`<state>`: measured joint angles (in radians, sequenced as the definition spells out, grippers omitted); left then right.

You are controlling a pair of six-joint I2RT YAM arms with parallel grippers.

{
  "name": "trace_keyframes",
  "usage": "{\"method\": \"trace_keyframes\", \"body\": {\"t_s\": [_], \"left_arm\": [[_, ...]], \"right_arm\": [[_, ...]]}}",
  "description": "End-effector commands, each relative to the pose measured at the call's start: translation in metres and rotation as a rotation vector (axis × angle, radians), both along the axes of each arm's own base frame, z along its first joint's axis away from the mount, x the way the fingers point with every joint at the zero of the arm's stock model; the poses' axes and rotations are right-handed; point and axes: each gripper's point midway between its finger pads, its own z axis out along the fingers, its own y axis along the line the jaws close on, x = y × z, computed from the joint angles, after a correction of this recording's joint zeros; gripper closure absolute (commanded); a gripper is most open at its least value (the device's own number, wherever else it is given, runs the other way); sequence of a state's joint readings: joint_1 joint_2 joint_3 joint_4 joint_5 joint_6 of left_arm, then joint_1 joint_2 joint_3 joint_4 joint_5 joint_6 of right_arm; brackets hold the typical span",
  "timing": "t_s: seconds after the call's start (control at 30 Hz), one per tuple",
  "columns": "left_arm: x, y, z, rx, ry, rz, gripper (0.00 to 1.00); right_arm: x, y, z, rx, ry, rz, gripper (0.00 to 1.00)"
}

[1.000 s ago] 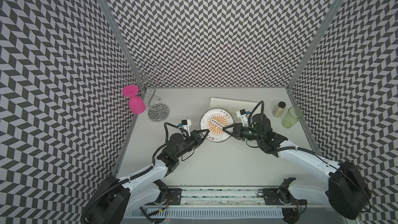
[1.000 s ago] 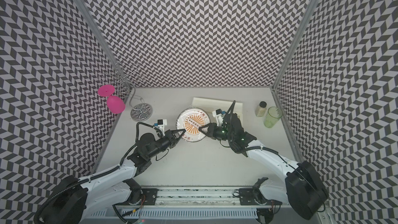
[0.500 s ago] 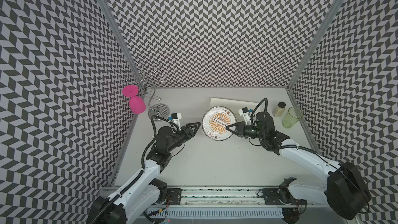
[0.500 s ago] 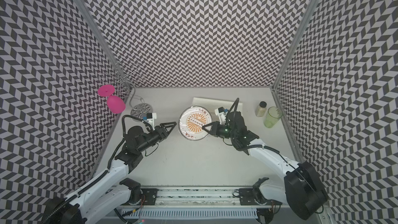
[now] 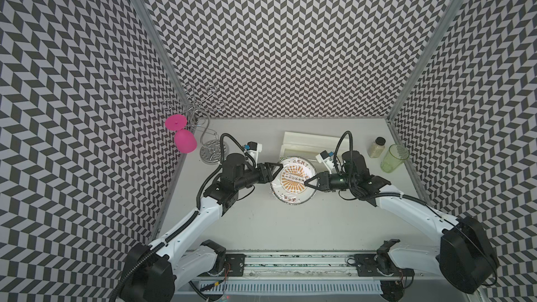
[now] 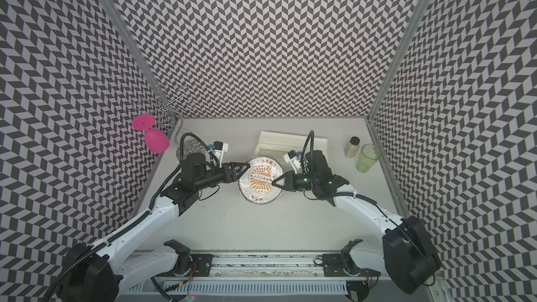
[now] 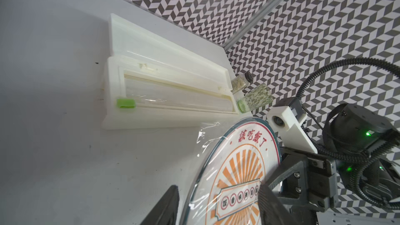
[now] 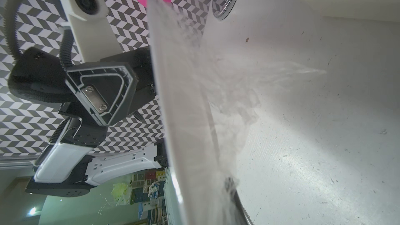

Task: Wrap the plate with plastic wrap
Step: Cover the plate with plastic wrap.

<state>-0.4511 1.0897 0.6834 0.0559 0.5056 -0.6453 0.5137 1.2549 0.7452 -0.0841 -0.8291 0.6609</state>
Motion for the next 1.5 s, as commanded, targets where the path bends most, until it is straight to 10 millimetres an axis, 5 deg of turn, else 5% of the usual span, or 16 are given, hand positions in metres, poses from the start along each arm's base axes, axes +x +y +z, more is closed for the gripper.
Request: {"method": "trace_keyframes", "body": {"t_s": [0.0,0.1,0.27,0.53,0.6,0.67,0.8,0.97,1.27,1.47], "left_arm": [[0.0,-0.009,0.005,0.01,-0.036,-0.045,0.44],[-0.003,-0.017,0.008,-0.031,-0.039,-0.076,0.56],[-0.005,-0.014,0.028,-0.142,-0.063,-0.08,0.98],[-0.012,-0.007,0.057,-0.351,-0.047,-0.131,1.0],[-0.011,-0.004,0.062,-0.373,-0.039,-0.131,0.85],[-0.007,0.004,0.063,-0.377,-0.028,-0.107,0.56],[0.005,0.034,0.046,-0.329,0.037,0.014,0.37],[0.005,0.069,0.023,-0.157,0.078,0.179,0.33],[-0.036,0.026,0.019,-0.244,0.137,0.069,0.41],[-0.04,0.011,0.004,-0.24,0.173,0.036,0.44]], "right_arm": [[-0.005,0.006,0.033,0.08,-0.103,0.056,0.96],[-0.006,0.008,0.036,0.113,-0.09,0.058,0.96],[-0.006,0.008,0.036,0.165,-0.065,0.049,0.99],[-0.003,0.006,0.047,0.23,-0.064,0.027,1.0],[-0.001,0.004,0.051,0.25,-0.062,0.007,1.0],[0.004,0.0,0.055,0.262,-0.064,-0.022,1.0],[0.018,-0.007,0.058,0.272,-0.056,-0.092,1.0],[0.037,-0.015,0.047,0.23,-0.025,-0.207,1.0],[0.05,-0.02,0.041,0.178,-0.028,-0.283,1.0],[0.048,-0.021,0.043,0.18,-0.03,-0.288,1.0]]}}
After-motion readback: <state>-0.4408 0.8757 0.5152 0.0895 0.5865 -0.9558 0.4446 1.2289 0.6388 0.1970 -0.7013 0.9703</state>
